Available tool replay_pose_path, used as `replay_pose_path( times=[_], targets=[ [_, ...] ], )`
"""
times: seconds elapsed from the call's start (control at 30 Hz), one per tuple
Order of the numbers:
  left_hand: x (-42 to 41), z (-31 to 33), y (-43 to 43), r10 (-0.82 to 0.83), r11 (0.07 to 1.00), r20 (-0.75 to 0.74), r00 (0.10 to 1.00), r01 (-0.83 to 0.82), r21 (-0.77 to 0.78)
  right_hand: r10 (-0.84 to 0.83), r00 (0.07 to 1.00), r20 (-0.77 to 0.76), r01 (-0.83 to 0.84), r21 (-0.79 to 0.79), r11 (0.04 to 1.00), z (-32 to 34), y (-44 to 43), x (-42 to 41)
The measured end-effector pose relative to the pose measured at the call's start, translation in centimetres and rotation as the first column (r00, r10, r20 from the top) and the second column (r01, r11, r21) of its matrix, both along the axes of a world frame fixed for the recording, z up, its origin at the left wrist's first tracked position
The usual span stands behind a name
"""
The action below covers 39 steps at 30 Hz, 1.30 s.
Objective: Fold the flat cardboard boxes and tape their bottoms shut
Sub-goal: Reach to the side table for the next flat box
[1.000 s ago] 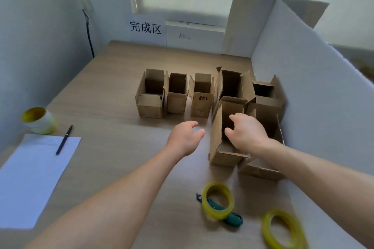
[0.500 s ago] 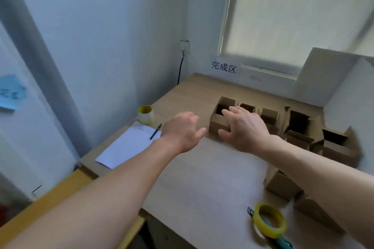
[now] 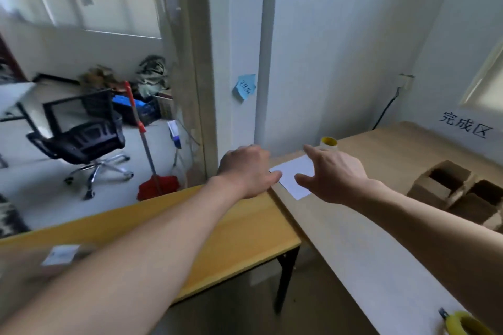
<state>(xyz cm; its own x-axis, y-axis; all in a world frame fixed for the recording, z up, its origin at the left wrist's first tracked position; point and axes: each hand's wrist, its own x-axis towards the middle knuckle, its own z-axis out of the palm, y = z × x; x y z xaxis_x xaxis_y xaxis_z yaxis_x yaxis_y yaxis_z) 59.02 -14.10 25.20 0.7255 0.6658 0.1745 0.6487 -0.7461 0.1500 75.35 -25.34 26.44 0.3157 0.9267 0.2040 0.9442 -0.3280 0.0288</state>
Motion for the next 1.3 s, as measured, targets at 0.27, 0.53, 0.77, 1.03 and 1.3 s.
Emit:
replay_pose_path(
  times=[0.27,0.53,0.77,1.03,1.3],
  targets=[
    [-16.0,-0.7,2.1,0.236,0.972,-0.032,0.971,-0.237,-0.009,0.195,0.981,-0.009,-0.195,-0.008,0.981,0.3,5.8,-13.1],
    [-32.4,-3.8,5.5,0.353,0.933,-0.072,0.933,-0.357,-0.045,0.297,0.955,0.014,-0.295,-0.089,0.951,-2.3,11.4,-27.2],
    [-46.2,-7.5,9.1,0.402,0.907,-0.154,0.903,-0.416,-0.069,0.326,0.945,-0.031,-0.327,-0.120,0.937,-7.1,15.6,-39.5],
    [-55.4,-12.6,9.8,0.442,0.858,-0.240,0.864,-0.486,-0.166,0.367,0.926,-0.094,-0.378,-0.217,0.900,-12.1,18.3,-48.1],
    [-58.8,-15.0,9.4,0.496,0.835,-0.217,0.841,-0.530,-0.145,0.418,0.894,-0.161,-0.447,-0.258,0.857,-15.9,19.5,-52.0]
  ],
)
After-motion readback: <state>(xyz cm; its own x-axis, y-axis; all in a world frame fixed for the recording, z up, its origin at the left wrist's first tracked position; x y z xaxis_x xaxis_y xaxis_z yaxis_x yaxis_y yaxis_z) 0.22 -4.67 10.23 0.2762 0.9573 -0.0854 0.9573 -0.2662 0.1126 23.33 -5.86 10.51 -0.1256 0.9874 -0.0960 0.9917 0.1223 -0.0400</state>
